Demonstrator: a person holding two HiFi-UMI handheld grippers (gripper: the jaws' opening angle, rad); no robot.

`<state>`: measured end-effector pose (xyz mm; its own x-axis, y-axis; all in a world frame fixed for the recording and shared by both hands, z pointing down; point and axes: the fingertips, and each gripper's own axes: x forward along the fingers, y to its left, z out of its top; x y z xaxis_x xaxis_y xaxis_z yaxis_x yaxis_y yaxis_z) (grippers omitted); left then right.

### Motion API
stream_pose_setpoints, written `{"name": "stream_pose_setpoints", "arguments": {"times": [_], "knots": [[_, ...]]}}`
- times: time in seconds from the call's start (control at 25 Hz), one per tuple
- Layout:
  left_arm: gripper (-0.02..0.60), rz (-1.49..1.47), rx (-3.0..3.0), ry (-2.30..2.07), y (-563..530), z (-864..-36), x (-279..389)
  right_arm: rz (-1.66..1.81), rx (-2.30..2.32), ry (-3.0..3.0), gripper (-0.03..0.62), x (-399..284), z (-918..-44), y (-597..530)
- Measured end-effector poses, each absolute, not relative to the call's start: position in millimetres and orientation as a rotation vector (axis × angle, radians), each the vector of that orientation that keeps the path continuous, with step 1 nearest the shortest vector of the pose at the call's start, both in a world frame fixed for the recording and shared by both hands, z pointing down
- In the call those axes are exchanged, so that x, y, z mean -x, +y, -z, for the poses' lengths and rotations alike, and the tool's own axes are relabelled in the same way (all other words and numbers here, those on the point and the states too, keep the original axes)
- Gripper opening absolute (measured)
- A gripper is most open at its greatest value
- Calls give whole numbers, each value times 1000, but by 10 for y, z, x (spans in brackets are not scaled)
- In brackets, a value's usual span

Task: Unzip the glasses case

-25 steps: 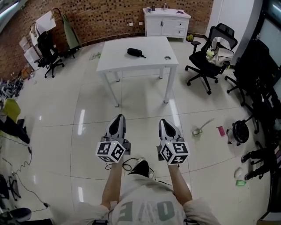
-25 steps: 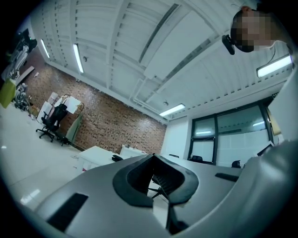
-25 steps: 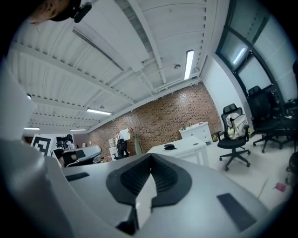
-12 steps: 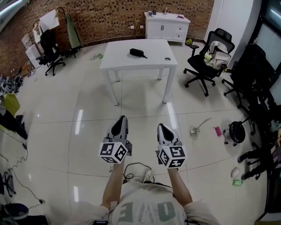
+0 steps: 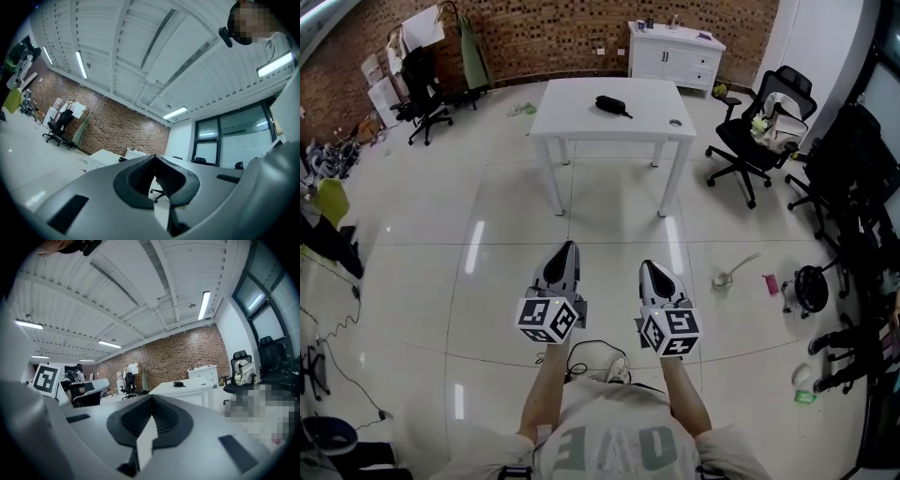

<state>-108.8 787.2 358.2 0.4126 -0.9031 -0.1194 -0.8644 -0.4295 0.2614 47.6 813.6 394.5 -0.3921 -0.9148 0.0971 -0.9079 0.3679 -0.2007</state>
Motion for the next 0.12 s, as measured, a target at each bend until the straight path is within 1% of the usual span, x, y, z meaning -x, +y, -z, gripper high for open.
{"name": "stream_pose_setpoints", "arguments": {"times": [0.12], "knots": [[0, 369, -2498, -1582, 7844, -3557, 1140, 332, 1707, 2578, 1, -409, -3902, 8097]]}}
